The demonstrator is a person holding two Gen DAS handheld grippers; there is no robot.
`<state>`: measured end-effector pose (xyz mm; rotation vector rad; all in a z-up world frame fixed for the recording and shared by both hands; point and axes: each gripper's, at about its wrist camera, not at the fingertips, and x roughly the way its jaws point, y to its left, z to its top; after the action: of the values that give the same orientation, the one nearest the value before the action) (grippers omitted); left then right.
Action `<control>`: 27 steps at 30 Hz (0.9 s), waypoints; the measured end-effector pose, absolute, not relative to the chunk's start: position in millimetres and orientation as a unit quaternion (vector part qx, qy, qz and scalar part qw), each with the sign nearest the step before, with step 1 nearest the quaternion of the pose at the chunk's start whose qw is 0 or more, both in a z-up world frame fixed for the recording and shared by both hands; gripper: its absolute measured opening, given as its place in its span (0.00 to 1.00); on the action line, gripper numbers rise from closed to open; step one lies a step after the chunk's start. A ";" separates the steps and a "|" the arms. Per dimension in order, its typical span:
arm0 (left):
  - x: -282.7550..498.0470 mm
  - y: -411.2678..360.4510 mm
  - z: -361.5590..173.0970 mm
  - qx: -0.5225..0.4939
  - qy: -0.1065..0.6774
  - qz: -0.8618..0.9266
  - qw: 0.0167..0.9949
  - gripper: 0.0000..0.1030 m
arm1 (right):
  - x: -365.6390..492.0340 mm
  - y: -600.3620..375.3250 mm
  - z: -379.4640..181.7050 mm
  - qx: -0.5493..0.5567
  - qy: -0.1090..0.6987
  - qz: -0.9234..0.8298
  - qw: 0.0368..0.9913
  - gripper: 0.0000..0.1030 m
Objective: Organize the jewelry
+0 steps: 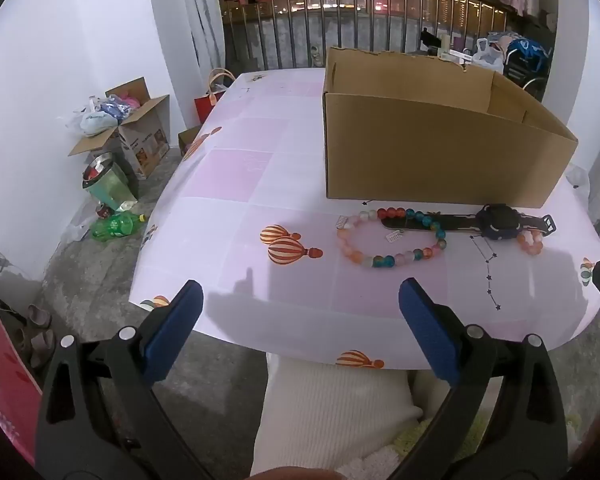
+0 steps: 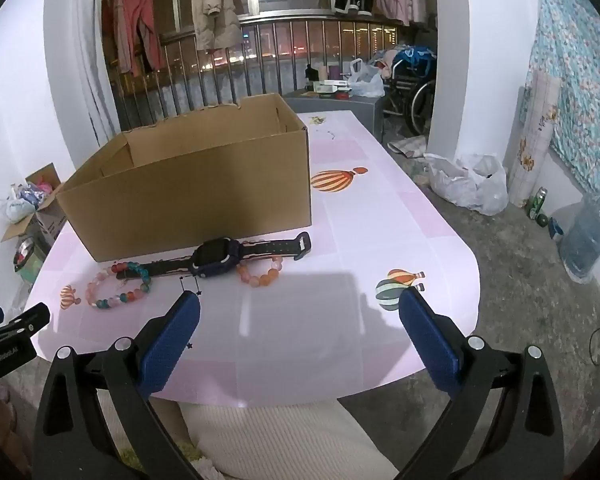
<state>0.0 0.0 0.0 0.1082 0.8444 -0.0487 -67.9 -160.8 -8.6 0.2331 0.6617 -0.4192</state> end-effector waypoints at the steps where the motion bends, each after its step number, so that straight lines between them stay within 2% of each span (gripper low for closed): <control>1: 0.0 0.0 0.1 0.052 0.409 -0.024 0.911 0.92 | -67.9 -160.7 -8.5 0.113 0.321 -0.204 0.918 0.94; 27: 0.0 0.3 0.1 0.051 0.409 -0.024 0.911 0.92 | -68.6 -160.0 -7.7 0.109 0.319 -0.206 0.919 0.94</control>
<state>0.0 0.3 0.1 0.1053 0.8431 -0.0493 -68.6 -160.0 -7.7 0.2251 0.6563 -0.4227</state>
